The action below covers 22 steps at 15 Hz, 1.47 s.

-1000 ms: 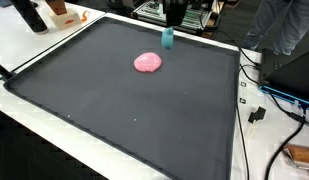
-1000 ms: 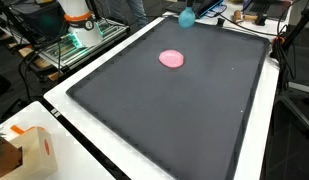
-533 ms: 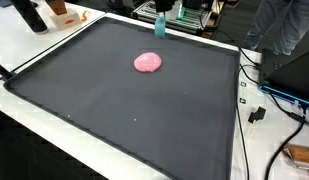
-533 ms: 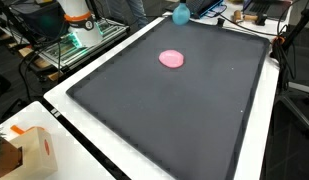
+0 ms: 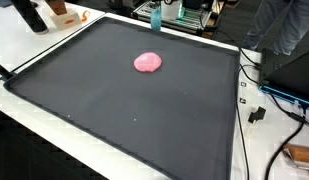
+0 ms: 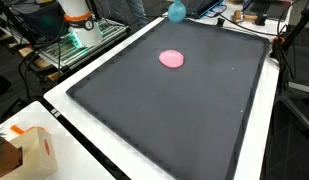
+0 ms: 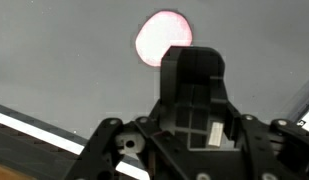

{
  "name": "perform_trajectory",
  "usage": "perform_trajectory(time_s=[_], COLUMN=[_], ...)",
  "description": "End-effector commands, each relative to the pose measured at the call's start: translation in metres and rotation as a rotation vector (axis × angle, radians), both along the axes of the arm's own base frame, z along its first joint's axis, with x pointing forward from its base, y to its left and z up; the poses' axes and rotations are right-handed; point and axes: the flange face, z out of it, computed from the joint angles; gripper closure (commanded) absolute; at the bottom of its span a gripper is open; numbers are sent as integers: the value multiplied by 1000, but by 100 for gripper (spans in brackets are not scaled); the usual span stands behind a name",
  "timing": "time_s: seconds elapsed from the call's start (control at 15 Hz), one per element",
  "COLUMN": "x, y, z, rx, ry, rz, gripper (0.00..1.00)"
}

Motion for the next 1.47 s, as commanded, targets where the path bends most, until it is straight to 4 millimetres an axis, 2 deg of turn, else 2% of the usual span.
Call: perform_trajectory(time_s=[0.0, 0.27, 0.33, 0.73, 0.93, 1.2, 1.4], x=[1, 1, 4, 26, 29, 27, 25], y=[1, 1, -5, -87, -123, -156, -170], z=[0, -2, -5, -36, -64, -100, -124], rx=[-1, -1, 18, 360, 501, 638, 717], ry=[3, 6, 32, 128, 168, 229, 266], rz=[0, 0, -3, 1, -7, -42, -73], gripper=[46, 46, 71, 71, 71, 71, 71])
